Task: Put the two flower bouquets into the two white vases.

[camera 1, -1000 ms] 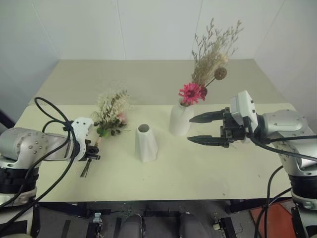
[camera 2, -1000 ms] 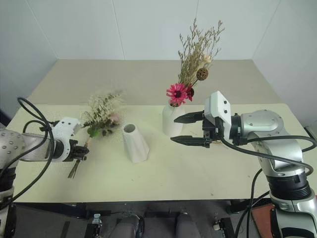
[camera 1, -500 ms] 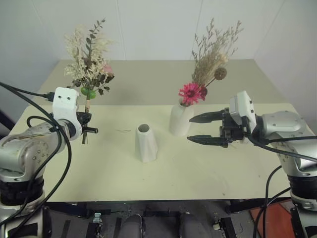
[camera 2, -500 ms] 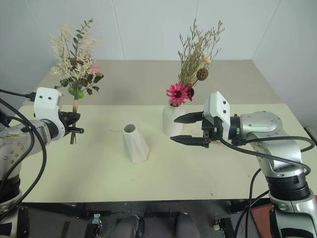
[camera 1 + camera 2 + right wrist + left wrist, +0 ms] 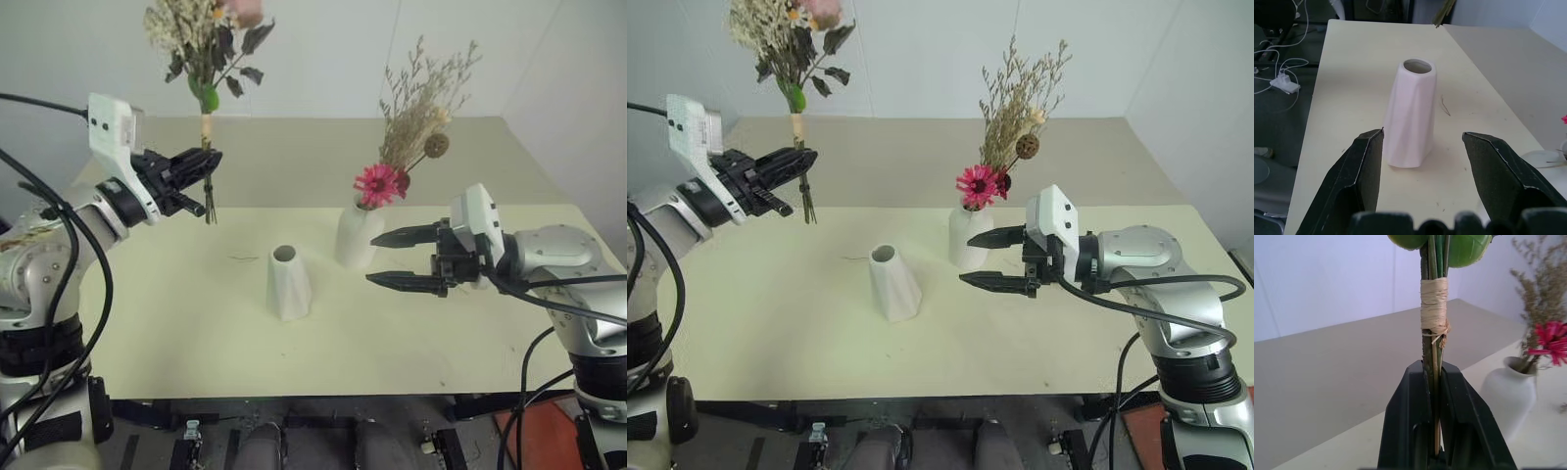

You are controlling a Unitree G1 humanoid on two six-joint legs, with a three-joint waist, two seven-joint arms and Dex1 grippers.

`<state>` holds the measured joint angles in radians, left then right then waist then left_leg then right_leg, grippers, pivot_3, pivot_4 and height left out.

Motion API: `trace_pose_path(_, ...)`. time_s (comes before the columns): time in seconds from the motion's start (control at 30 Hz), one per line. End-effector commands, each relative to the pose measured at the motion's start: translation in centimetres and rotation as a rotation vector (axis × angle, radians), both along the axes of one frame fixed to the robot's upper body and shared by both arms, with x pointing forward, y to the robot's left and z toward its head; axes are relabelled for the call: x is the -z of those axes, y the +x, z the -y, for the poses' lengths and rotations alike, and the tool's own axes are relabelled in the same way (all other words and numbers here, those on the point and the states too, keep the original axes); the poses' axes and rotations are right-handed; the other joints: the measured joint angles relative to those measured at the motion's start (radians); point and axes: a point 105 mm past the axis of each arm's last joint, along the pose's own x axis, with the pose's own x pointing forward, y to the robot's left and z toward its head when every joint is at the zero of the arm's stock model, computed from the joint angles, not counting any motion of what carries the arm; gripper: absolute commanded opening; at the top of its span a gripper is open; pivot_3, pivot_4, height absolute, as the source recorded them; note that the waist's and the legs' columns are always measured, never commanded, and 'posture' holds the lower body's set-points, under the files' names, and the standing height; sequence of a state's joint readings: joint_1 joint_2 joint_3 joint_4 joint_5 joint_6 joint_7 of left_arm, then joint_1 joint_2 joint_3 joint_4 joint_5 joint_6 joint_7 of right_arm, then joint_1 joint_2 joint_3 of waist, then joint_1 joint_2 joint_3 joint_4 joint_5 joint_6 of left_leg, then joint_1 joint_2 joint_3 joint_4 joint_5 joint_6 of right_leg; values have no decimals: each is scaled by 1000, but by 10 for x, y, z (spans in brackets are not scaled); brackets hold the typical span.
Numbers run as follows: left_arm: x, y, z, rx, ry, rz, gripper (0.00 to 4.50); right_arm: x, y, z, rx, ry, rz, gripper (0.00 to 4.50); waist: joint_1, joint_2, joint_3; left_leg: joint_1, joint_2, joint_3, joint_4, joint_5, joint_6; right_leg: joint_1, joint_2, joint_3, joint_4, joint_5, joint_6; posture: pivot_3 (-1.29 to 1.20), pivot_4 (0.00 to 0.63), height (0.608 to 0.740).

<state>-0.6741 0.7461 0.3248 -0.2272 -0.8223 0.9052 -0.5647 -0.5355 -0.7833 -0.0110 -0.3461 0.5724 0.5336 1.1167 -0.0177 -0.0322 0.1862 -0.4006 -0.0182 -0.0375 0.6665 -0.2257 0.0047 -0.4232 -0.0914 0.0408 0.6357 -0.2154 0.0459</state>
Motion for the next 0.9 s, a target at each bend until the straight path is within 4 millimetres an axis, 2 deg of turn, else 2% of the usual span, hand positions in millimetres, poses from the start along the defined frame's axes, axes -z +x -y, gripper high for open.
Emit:
trace_pose_path(0.03,-27,-21,18,209,-22,133,17,-12,-3,1,12,34,30,3139,1,0,0,0,0,0,0,0,0,0,0,0,0,0,0,0,150,740)
trace_pose_path(0.27,-34,-29,33,371,-103,253,17,-9,-4,1,41,49,10,3139,3,0,0,0,0,0,1,0,0,1,0,0,0,0,0,0,150,740)
trace_pose_path(0.43,-36,-29,48,454,-129,268,17,-8,-4,2,54,52,7,3139,4,0,0,-1,0,0,2,0,0,1,0,0,0,0,0,0,150,740)
trace_pose_path(0.63,-21,-31,64,527,-141,220,17,-7,-6,1,62,57,6,3139,1,0,0,0,0,0,2,0,0,1,0,0,1,0,0,0,150,740)
trace_pose_path(0.9,8,-33,72,559,-98,147,17,-8,-8,2,71,62,7,3139,3,0,0,0,0,0,2,0,0,1,0,0,0,0,0,0,150,740)
